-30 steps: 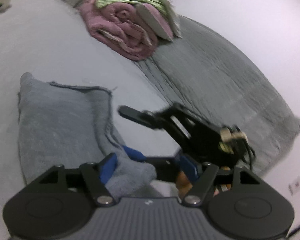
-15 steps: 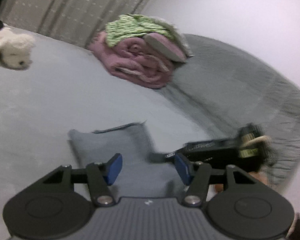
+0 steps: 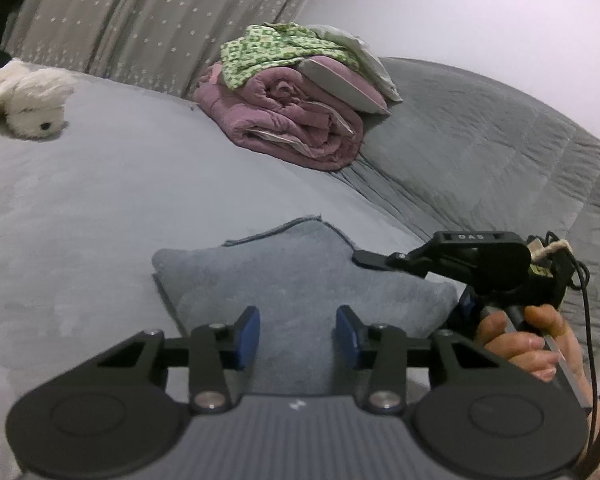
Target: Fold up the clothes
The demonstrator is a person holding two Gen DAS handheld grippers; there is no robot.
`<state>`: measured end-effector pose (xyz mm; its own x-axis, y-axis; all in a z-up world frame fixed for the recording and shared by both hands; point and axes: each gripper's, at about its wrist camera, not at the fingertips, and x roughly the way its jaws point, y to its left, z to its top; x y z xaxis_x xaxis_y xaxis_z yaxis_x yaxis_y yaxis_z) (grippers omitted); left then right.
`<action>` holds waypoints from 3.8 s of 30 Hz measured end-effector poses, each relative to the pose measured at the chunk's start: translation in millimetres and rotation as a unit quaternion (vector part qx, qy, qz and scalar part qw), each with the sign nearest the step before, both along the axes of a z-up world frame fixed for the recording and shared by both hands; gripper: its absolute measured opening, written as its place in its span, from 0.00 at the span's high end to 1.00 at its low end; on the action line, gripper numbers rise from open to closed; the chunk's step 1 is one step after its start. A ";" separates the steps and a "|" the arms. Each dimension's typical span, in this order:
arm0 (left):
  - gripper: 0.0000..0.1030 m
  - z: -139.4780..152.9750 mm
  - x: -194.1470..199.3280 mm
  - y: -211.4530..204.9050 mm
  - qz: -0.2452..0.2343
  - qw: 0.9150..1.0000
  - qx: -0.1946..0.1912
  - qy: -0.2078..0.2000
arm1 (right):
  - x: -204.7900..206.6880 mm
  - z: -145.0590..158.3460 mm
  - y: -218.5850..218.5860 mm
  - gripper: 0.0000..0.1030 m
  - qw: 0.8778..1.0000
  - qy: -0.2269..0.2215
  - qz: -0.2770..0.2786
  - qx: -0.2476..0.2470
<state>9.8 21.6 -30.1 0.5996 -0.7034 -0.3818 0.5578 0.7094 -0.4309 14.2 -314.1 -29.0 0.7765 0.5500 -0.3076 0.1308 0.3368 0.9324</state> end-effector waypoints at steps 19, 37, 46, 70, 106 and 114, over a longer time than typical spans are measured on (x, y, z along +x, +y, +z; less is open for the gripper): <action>0.62 4.5 -11.2 -19.0 -0.036 0.996 0.057 -0.056 | -42.1 25.3 -10.2 0.64 0.989 -0.008 0.021 -0.148; 0.74 1.6 1.3 -20.0 0.001 0.998 0.040 -0.041 | -50.6 25.2 12.6 0.82 0.987 -0.029 0.066 -0.141; 0.76 4.0 6.2 -22.2 0.005 0.998 0.036 -0.045 | -49.7 2.1 -13.4 0.85 0.992 0.045 0.054 -0.103; 0.76 -5.2 -2.3 -45.1 -0.023 0.996 0.072 -0.051 | -51.5 39.9 32.1 0.71 0.938 -0.002 -0.005 -0.346; 0.62 12.3 -51.4 -41.1 -0.153 0.979 0.115 -0.067 | -43.2 37.3 50.6 0.49 0.940 0.013 0.010 -0.340; 0.60 10.7 -17.3 -34.4 -0.086 0.994 0.068 -0.014 | -80.9 37.9 37.1 0.44 0.941 -0.024 -0.002 -0.337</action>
